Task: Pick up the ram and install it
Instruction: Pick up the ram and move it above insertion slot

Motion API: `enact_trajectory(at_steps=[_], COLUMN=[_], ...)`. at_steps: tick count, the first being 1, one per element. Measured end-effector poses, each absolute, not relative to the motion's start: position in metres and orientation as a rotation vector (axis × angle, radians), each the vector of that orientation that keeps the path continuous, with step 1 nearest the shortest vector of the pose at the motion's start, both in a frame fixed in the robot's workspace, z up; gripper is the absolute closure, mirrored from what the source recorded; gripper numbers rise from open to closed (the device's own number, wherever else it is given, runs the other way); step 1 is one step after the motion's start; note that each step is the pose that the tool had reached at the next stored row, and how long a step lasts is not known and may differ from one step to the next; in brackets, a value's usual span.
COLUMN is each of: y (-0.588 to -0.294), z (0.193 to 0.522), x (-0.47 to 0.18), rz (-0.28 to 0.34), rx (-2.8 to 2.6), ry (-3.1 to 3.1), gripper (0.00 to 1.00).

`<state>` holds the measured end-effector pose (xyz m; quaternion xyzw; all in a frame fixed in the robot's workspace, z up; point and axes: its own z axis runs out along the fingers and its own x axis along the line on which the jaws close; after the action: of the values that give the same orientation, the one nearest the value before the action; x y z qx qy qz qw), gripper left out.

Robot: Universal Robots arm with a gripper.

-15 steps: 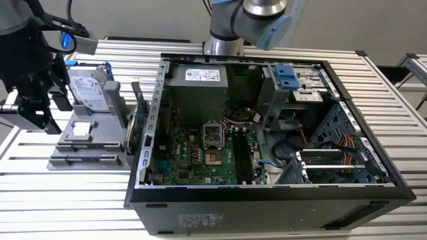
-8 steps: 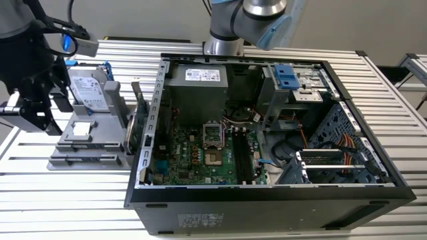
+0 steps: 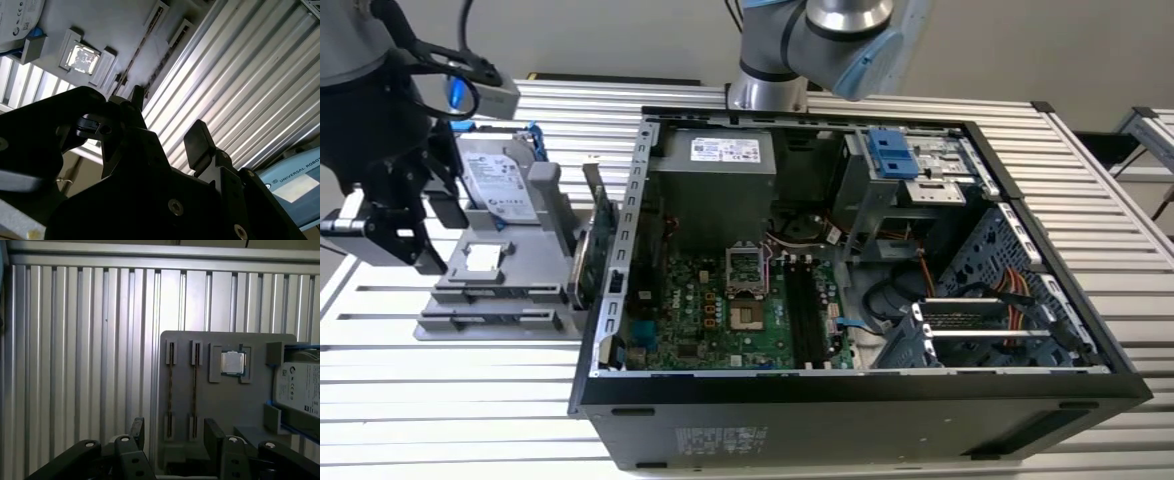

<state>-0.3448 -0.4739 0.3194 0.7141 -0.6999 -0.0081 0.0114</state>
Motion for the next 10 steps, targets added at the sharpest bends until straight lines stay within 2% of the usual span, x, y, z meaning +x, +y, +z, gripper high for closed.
enact_trajectory(at_steps=[10], y=[-0.4732], z=[0.312], x=[-0.3448], rz=[-0.025], rx=[2.227], ry=[-2.183], gripper=[0.0])
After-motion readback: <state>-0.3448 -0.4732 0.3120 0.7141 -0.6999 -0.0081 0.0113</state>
